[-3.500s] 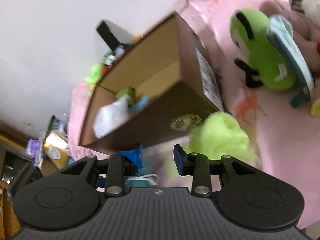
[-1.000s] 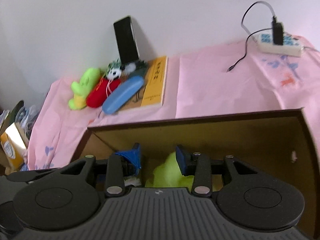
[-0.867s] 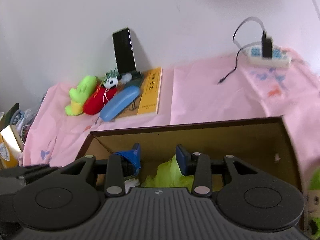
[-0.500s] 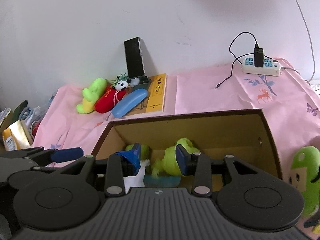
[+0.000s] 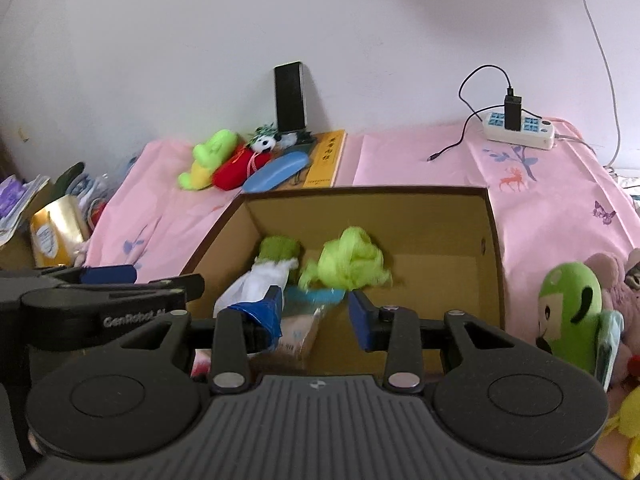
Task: Organize soft objects
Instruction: 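Move the right gripper to the teal mesh bath puff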
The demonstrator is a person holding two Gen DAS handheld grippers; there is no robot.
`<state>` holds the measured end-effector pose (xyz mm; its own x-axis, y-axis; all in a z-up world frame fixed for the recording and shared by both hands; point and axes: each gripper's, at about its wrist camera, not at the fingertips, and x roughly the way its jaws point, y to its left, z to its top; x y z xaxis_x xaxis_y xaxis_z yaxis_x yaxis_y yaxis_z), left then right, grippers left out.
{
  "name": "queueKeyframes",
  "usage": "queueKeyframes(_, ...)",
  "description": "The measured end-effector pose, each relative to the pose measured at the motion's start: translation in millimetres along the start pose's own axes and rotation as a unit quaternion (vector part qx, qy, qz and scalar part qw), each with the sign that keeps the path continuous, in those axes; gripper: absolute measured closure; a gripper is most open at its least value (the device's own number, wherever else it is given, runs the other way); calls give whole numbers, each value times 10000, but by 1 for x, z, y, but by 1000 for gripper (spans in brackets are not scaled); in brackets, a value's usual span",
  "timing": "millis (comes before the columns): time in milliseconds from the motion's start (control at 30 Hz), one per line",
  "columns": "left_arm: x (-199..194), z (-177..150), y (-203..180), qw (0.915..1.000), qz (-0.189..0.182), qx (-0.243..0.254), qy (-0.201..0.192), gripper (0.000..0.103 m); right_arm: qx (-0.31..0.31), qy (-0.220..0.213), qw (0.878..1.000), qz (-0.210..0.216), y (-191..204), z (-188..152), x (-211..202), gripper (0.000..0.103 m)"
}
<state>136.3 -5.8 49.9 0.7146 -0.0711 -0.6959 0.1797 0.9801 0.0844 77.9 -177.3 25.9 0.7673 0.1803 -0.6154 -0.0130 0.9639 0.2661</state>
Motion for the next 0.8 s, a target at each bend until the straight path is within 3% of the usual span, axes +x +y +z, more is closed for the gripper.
queueKeyframes(100, -6, -11, -8, 9998, 183, -20, 40, 32, -33, 69, 9999, 146, -2, -10, -6, 84)
queueKeyframes(500, -13, -50, -16, 9970, 263, -436, 585, 32, -330, 468, 9975, 421, -6, -40, -10, 82)
queueKeyframes(800, -14, -99, -9, 9954, 35, -491, 816, 32, -340, 967, 9931, 562, -23, -67, -3, 82)
